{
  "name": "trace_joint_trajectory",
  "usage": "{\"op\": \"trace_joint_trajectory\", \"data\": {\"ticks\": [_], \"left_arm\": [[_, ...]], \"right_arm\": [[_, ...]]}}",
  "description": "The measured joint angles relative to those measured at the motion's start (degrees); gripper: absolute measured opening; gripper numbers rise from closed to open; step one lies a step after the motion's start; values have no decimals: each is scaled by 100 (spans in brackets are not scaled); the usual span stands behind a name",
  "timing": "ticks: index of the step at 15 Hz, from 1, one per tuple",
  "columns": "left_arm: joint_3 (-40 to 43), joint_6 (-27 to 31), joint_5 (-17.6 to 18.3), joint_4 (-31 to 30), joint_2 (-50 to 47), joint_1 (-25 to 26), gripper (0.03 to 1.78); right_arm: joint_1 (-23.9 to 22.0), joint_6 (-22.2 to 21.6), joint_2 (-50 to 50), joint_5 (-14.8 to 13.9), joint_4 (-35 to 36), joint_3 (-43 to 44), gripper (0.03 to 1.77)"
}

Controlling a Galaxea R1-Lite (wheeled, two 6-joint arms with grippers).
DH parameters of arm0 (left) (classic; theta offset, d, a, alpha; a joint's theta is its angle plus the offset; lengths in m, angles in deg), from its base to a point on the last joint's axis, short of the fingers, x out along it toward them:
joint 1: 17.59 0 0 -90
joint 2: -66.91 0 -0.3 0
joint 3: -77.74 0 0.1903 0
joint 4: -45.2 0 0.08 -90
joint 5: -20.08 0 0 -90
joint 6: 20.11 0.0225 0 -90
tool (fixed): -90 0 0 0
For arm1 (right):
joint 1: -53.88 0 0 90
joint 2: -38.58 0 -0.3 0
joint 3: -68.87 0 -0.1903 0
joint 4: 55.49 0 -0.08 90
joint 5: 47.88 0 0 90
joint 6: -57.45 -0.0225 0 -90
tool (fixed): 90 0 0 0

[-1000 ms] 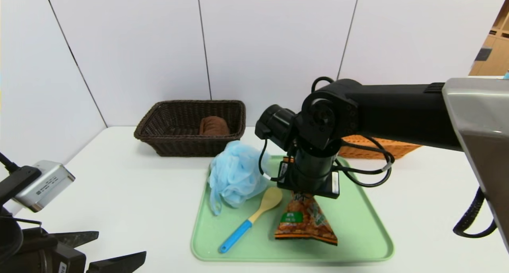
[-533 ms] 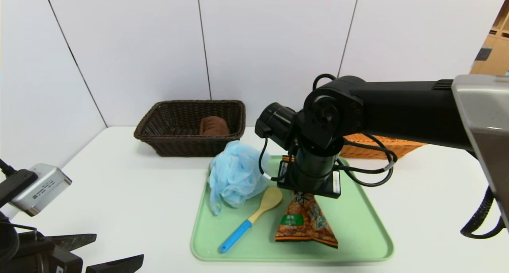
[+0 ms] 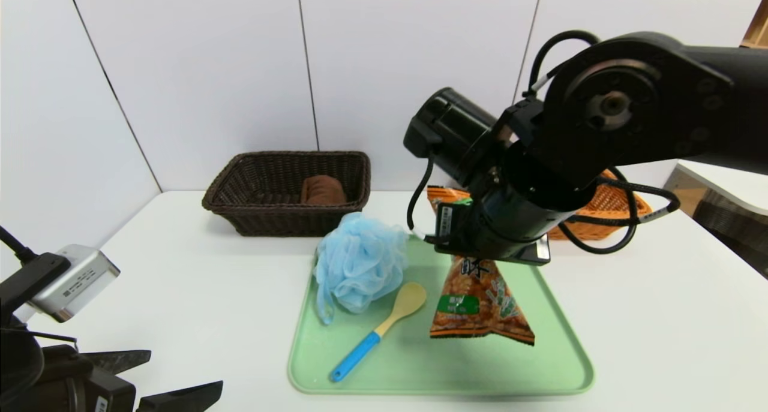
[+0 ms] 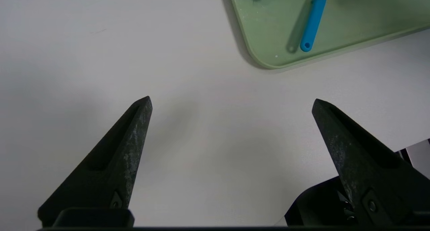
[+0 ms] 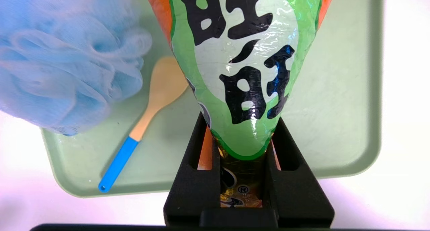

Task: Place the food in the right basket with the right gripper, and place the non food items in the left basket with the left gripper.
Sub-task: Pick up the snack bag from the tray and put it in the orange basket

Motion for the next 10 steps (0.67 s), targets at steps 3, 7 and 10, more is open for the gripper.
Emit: {"op": "trace_joint_trajectory", "data": {"ticks": [3,7,10], "left_arm": [[-10,13,7,-98,83,0,169],[-12,20,9,-118,118,0,169],[-12,13,9,-118,119,0,169]], "right_arm": [[-91,549,329,-223,640,2,34],[-588,1588,583,-245,2019,2,34],[-1073,2020,614,-278,2655,2,34]]}}
